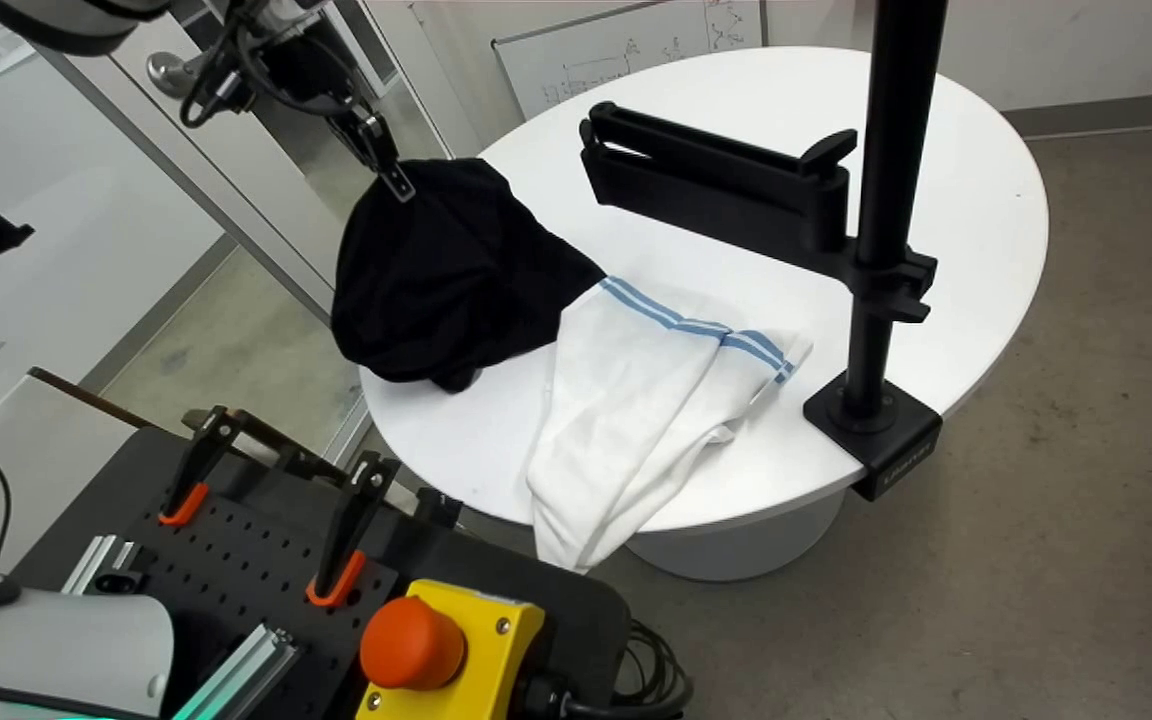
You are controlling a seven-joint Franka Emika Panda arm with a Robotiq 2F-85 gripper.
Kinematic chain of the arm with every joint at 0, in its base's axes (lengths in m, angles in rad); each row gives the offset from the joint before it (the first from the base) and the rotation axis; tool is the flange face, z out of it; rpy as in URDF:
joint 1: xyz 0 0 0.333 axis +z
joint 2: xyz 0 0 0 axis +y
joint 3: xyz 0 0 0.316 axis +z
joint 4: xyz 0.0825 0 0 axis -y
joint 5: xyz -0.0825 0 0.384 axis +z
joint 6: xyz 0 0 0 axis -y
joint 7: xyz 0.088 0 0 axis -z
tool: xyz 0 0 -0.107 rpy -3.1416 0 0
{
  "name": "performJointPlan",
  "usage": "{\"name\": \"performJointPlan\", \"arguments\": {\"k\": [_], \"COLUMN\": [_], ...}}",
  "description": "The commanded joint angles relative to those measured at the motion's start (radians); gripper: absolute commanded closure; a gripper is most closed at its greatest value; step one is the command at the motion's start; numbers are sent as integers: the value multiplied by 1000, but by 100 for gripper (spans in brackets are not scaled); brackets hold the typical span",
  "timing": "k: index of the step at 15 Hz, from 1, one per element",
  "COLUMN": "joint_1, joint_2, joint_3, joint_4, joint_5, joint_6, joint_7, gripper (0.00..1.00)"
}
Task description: Pick the black garment on the table and put it on the stand
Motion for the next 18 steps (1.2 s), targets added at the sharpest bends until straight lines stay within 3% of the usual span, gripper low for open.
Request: {"name": "performJointPlan", "arguments": {"k": [1, 7, 12, 18], "joint_1": [-28, -101, -217, -307], "joint_2": [-189, -439, -649, -845], "joint_3": [4, 15, 66, 112], "joint_4": [-140, -273, -342, -400], "joint_5": [9, -74, -127, -62], "joint_6": [49, 56, 20, -36], "joint_7": [-32, 15, 17, -58], "gripper": [99, 99, 99, 99]}}
